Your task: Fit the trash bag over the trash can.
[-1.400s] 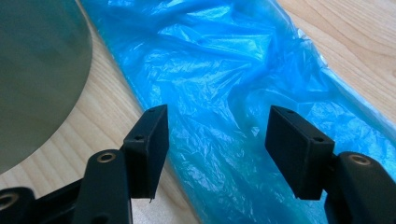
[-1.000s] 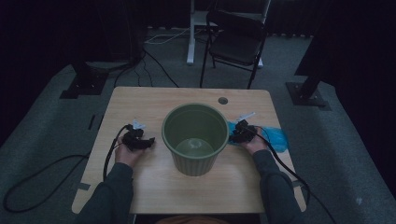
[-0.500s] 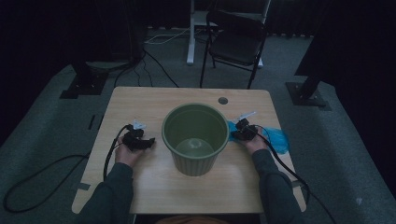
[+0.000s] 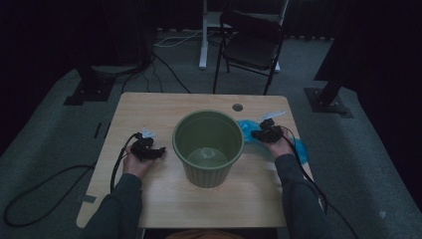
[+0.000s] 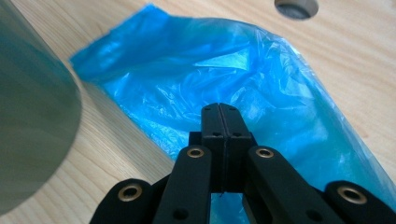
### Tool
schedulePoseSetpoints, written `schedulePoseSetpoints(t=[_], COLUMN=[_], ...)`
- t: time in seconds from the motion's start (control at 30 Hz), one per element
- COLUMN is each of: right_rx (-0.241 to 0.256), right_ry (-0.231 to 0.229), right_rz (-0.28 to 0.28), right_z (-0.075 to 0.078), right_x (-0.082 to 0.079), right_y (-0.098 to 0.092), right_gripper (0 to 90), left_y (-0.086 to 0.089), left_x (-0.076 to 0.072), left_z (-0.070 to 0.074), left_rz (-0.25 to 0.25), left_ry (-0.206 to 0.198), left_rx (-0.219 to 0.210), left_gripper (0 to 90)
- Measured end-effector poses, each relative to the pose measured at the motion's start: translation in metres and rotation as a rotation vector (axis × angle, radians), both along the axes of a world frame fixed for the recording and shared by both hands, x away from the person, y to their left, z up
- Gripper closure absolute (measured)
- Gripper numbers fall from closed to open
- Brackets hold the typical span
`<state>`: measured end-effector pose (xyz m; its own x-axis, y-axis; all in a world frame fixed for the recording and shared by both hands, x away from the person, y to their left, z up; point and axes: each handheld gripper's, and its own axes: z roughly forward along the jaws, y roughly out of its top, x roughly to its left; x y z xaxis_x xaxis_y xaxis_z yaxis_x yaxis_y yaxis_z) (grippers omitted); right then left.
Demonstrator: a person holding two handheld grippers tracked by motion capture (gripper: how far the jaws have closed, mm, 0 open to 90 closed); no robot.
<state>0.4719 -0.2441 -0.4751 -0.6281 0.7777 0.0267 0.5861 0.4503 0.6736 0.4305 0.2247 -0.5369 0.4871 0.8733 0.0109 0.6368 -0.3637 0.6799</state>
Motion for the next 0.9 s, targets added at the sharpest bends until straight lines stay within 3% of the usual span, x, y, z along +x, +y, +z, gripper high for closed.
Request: schedulePoseSetpoints(t=[0.4,0.83,0.9], right_rx=[0.083,0.106,0.107], right_ry=[-0.079,-0.144,-0.166], right_rz=[0.028,0.078,0.100], right_z=[0.049,0.091,0.106], right_x=[-0.004,-0.009,-0.012], right_y=[-0.003,0.003,0.006], right_gripper=[90.0,90.0,90.0], left_y=[-0.001,-0.001,-0.001], left_x=[0.000,0.000,0.000], left_z=[0.000,0.000,0.000], left_rz=[-0.003,-0.004,-0.004], left_ry=[0.000,-0.001,-0.001], left_rx=[0.000,-0.001,-0.001], left_gripper=[35.5,35.4,35.5])
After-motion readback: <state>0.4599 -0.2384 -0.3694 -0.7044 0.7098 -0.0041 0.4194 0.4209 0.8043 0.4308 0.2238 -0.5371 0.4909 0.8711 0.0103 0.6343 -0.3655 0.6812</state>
